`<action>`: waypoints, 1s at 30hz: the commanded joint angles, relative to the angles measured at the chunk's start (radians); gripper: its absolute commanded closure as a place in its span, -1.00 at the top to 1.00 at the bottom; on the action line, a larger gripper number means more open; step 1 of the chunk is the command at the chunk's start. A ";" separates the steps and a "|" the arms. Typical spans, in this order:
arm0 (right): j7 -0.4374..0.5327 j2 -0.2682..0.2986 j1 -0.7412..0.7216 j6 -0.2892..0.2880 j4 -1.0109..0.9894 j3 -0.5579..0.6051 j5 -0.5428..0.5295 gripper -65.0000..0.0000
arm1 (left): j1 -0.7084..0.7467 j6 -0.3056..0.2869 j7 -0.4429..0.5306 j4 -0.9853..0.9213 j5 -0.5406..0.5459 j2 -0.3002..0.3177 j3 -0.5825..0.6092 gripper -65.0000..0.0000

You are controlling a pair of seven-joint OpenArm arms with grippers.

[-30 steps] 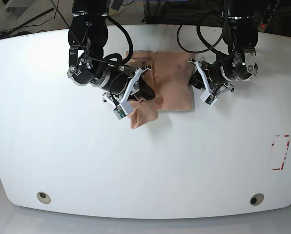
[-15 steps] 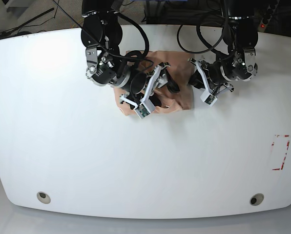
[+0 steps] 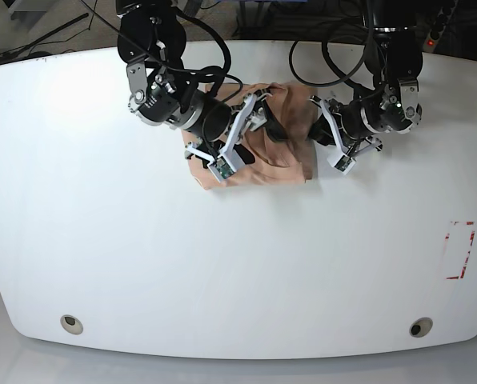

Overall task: Fold the T-shirt properly
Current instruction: 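Grasp the strip's other end with the right gripper and fold it inward, then press and smooth the folded bundle with both grippers, then release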

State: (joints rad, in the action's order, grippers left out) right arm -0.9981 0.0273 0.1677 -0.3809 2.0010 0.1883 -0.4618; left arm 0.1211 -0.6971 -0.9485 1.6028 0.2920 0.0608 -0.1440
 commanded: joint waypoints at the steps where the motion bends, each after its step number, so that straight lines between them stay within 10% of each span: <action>1: 0.029 0.043 0.003 -0.005 0.024 -0.006 -0.048 0.30 | -0.001 -0.001 -0.031 0.011 -0.021 0.004 0.001 -0.71; 9: 0.114 0.121 0.026 0.001 -0.007 -0.005 -0.045 0.30 | 0.004 -0.001 -0.036 0.110 -0.018 0.011 -0.003 -0.72; 30: 0.276 0.049 -0.245 0.001 -0.440 -0.010 0.056 0.30 | 0.047 -0.001 -0.033 0.313 -0.026 0.098 0.057 -0.72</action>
State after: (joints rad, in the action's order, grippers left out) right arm -0.7437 0.0624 -0.0566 -0.3801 1.4921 0.1833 -0.3649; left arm 0.1780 -0.6971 -1.0023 1.8832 0.2508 0.1562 -0.0944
